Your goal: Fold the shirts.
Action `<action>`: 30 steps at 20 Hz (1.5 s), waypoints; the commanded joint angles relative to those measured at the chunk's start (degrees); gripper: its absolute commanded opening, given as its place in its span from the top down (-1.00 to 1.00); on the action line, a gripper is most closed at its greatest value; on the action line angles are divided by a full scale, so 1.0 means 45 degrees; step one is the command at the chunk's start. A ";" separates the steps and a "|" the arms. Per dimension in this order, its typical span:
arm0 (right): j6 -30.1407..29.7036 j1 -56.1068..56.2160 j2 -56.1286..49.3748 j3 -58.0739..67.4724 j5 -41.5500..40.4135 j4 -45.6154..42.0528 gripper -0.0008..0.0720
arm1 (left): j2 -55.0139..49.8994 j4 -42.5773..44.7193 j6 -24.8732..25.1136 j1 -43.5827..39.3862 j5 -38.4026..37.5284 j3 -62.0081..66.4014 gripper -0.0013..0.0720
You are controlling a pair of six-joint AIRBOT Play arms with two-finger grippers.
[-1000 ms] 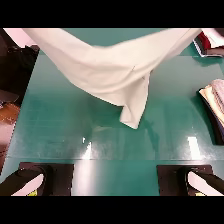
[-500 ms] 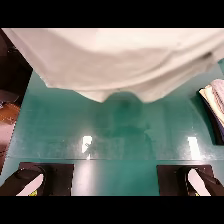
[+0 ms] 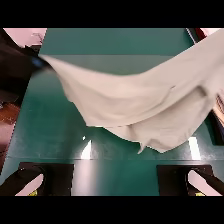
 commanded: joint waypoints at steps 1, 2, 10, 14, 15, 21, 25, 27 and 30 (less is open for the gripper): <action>0.0500 0.2239 -0.3269 0.0015 0.1792 -0.0073 0.94 | -0.1273 0.0427 0.0641 0.0010 0.0894 -0.4357 0.89; 0.0695 0.2686 -0.4255 0.0015 0.1768 -0.0452 0.94 | -0.1841 0.0753 0.0661 0.0005 0.1758 -0.5236 0.89; 0.1477 0.3784 -0.7349 0.0019 0.0631 -0.3638 0.94 | -0.4979 0.1797 0.0831 0.0010 0.7305 -0.4838 0.89; 0.1710 0.3249 -0.7320 0.0019 0.0583 -0.3604 0.93 | -0.4979 0.3468 0.0010 0.0010 0.7145 -0.3288 -0.77; 0.1710 0.3147 -0.7320 0.0019 0.0753 -0.3604 0.93 | -0.4979 0.3861 -0.0087 0.0010 0.6703 -0.2822 -0.70; 0.1666 0.2875 -0.7295 0.0019 0.2103 -0.3604 0.93 | -0.4940 0.4760 -0.0194 0.0010 0.2739 -0.1345 -0.70; 0.1520 0.2890 -0.7271 0.0015 0.2637 -0.3594 0.93 | -0.4561 0.3657 -0.0495 0.0010 0.1316 -0.2152 -0.70; 0.1447 0.2890 -0.7130 -0.0005 0.3016 -0.3594 0.93 | -0.3730 0.2336 -0.0525 0.0005 0.1933 -0.3463 -0.70; 0.1229 0.2856 -0.6800 -0.0005 0.3036 -0.3619 0.93 | -0.2259 0.0772 -0.0743 -0.0005 0.2856 -0.6237 -0.70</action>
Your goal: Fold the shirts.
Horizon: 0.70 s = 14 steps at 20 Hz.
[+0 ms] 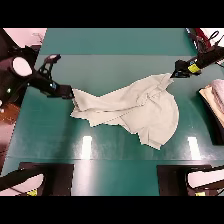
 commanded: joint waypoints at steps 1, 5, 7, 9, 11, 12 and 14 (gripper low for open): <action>-0.0189 -0.0044 0.0301 -0.0010 0.0136 -0.0010 0.93 | 0.1491 -0.2181 -0.0209 -0.0010 0.0675 -0.2963 -0.70; -0.0180 0.0010 0.0311 -0.0015 0.0087 0.0000 0.93 | 0.1972 -0.4192 -0.0034 -0.0015 0.2050 -0.5892 -0.70; -0.0185 0.0117 0.0311 -0.0010 0.0107 0.0000 0.93 | 0.1948 -0.5493 0.0758 -0.0015 0.2953 -0.6892 -0.70; -0.0180 0.0175 0.0311 -0.0015 0.0097 0.0005 0.93 | 0.1948 -0.6377 0.1248 -0.0015 0.3721 -0.7665 -0.70; -0.0180 0.0209 0.0311 -0.0015 0.0092 0.0005 0.93 | 0.1943 -0.6479 0.1302 -0.0015 0.4231 -0.8136 -0.70; -0.0180 0.0219 0.0311 -0.0015 0.0087 0.0005 0.93 | 0.1943 -0.6615 0.1423 -0.0015 0.4488 -0.8291 -0.70; -0.0175 0.0214 0.0311 -0.0015 0.0092 0.0005 0.93 | 0.1919 -0.6999 0.1826 -0.0015 0.4886 -0.8412 -0.70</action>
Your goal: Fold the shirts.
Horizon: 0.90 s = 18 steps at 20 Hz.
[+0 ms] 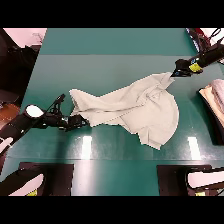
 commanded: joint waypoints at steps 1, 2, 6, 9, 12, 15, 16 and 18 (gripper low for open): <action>0.0010 0.0029 0.0005 0.0000 0.0005 0.0005 0.93 | 0.0005 -0.1035 0.0588 -0.0024 0.1049 -0.0520 -0.70; 0.0010 0.0029 0.0005 0.0000 0.0010 0.0005 0.93 | 0.0005 -0.1122 0.0607 -0.0204 0.1321 -0.0520 -0.70; 0.0015 0.0029 0.0005 0.0005 0.0083 0.0092 0.93 | 0.0005 -0.1073 0.0457 -0.2191 0.3011 -0.0520 -0.70; 0.0015 0.0029 0.0005 0.0005 0.0267 0.0087 0.93 | 0.0005 -0.1122 0.0087 -0.2506 0.3220 -0.0515 -0.70; 0.0019 0.0034 0.0005 0.0005 0.0238 0.0092 0.93 | -0.0087 -0.1122 0.0087 -0.2565 0.3162 -0.0520 -0.70; 0.0019 0.0029 0.0005 0.0005 0.0291 0.0097 0.93 | -0.0806 -0.1569 0.0146 -0.3021 0.3230 -0.0510 -0.70; 0.0019 0.0029 0.0005 0.0000 0.0350 0.0092 0.93 | -0.1049 -0.1666 0.0146 -0.3186 0.3240 -0.0500 -0.70; 0.0019 0.0029 0.0005 0.0005 0.0481 0.0087 0.93 | -0.1209 -0.1885 0.0141 -0.3254 0.3225 -0.0486 -0.70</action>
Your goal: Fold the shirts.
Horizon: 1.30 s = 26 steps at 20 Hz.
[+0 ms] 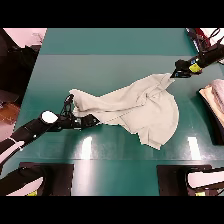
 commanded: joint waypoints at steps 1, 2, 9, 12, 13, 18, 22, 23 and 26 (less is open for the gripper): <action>0.0015 0.0005 0.0000 0.0005 0.0214 0.0000 0.93 | -0.0408 -0.0107 -0.0034 -0.0238 -0.0165 0.0073 -0.69; 0.0015 0.0005 0.0000 0.0005 0.0243 -0.0005 0.93 | -0.0393 -0.0117 -0.0034 -0.0238 -0.0495 0.0262 -0.35; 0.0010 -0.0019 0.0005 0.0005 0.0287 -0.0005 0.93 | -0.0345 0.0393 0.0049 -0.0238 -0.1171 0.1914 0.89; 0.0010 -0.0019 0.0005 0.0005 0.0267 -0.0015 0.93 | -0.0287 0.1433 -0.0461 -0.0238 -0.1273 0.2278 0.89; 0.0010 -0.0019 0.0005 0.0005 0.0267 -0.0015 0.93 | -0.0291 0.1530 -0.0588 -0.0238 -0.1365 0.2278 0.89; 0.0005 -0.0019 0.0005 0.0005 0.0277 -0.0039 0.93 | -0.0287 0.1622 -0.0602 -0.0238 -0.1933 0.2278 0.89; 0.0005 -0.0019 0.0005 0.0005 0.0277 -0.0044 0.93 | -0.0287 0.2652 -0.1175 0.0019 -0.2968 0.2278 -0.51; 0.0005 -0.0019 0.0005 0.0005 0.0277 -0.0049 0.93 | -0.0287 0.2749 -0.1175 0.0233 -0.3109 0.2278 -0.51; 0.0005 -0.0019 0.0005 0.0005 0.0267 -0.0049 0.93 | -0.0291 0.3385 -0.1554 0.0563 -0.2837 0.2244 -0.51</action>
